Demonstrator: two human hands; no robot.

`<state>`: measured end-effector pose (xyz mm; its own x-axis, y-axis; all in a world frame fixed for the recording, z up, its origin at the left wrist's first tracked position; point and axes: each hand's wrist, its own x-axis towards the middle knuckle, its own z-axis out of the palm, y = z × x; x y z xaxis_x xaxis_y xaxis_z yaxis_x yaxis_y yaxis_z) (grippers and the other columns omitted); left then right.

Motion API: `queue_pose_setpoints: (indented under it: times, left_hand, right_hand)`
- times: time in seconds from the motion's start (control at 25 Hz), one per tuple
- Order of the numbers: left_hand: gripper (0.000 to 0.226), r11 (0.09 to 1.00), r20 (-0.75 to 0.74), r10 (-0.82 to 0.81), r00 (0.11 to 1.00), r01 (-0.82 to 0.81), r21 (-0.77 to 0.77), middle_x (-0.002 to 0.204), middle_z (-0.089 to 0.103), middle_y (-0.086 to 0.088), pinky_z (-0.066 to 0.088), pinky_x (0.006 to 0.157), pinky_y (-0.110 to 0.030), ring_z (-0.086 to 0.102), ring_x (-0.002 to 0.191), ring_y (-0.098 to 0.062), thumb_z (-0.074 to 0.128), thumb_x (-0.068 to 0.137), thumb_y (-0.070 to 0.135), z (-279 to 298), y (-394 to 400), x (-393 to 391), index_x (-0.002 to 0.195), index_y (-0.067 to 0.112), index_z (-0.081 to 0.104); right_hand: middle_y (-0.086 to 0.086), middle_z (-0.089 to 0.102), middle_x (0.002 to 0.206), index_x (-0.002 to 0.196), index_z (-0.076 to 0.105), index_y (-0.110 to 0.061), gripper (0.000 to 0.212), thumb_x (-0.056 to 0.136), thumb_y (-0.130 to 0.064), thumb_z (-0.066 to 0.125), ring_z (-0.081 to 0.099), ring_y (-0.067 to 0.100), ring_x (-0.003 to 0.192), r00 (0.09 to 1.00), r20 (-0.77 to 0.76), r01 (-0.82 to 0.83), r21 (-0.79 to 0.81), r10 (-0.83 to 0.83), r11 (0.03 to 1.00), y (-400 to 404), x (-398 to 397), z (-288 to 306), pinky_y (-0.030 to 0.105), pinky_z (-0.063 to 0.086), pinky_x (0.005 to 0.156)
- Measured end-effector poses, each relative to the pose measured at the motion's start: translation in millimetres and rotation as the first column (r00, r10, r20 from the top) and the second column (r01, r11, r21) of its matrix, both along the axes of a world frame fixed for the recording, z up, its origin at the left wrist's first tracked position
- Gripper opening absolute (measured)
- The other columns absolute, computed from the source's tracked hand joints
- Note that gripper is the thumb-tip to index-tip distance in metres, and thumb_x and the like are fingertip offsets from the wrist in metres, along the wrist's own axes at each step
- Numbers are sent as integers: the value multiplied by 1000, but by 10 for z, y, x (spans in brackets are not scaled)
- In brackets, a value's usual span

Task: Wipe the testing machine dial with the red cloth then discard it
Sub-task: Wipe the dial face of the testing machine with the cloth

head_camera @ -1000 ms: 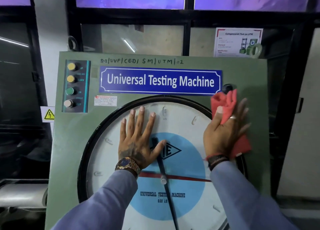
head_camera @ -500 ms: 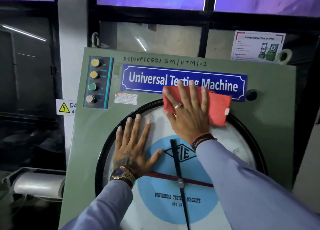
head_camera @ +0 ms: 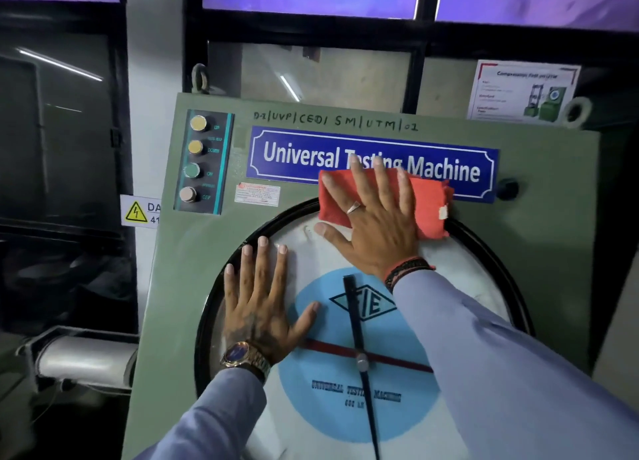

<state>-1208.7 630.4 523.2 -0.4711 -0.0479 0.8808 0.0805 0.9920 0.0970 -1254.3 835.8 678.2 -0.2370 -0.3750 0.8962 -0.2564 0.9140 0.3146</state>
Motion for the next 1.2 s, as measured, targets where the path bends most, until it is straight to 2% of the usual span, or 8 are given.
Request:
queue_pose_setpoints:
  times: [0.2,0.44,0.56,0.68,0.8,0.92,1.08,1.2]
  left_hand:
    - [97,998,18,-41,999,41,-51,186,6,-13,11,135,-67,7,171,-43,28,95,89,290,318,-115,175,36,21]
    - [99,996,6,-37,999,37,-81,186,2,-8,11,133,-72,7,170,-43,36,92,91,261,304,-129,175,39,20]
    - [99,999,-10,-16,1000,16,-48,186,6,-7,10,133,-72,7,171,-42,36,91,91,141,161,-69,174,38,24]
    - [100,999,-31,-35,999,34,-15,186,9,-8,14,135,-67,6,171,-39,36,92,91,33,-13,-21,173,35,29]
    - [100,999,-48,-34,998,34,4,186,7,-8,15,135,-63,5,172,-36,37,94,90,-155,-191,15,174,31,29]
    - [103,999,-18,-7,1000,8,39,186,6,-8,14,136,-61,5,173,-34,36,94,91,-377,-277,53,176,30,22]
    - [103,998,24,13,1000,-14,62,186,2,-10,10,136,-62,3,172,-36,33,94,91,-442,-229,78,176,32,19]
    - [103,998,34,-2,999,0,60,186,-3,-14,5,136,-61,0,172,-37,28,94,91,-334,-164,52,176,31,18]
  right_hand:
    - [6,13,187,175,12,-48,94,96,-93,33,13,42,171,990,93,123,-226,-104,966,795,105,-342,67,9,135]
    - [5,14,187,175,15,-47,89,97,-89,29,13,41,171,977,169,173,-270,-130,947,968,179,-455,68,9,134]
    - [4,16,187,174,18,-48,83,101,-84,33,12,41,171,988,133,107,-173,-84,979,677,122,-287,70,9,133]
    - [3,18,186,173,22,-48,77,105,-80,34,16,41,171,995,104,2,33,-5,999,240,92,-28,70,13,133]
    - [1,20,185,172,27,-49,67,109,-71,33,16,39,171,990,114,-108,248,81,963,-415,116,55,71,14,134]
    - [-4,9,187,171,21,-55,58,114,-63,24,4,34,173,975,200,-178,440,97,880,-926,151,-34,65,0,136]
    - [-7,0,188,170,12,-60,54,117,-60,20,-4,32,173,971,236,-161,497,46,853,-934,133,41,58,-8,137]
    - [-5,7,187,170,16,-58,55,116,-60,24,5,33,173,973,228,-117,354,36,928,-700,117,98,58,-3,138]
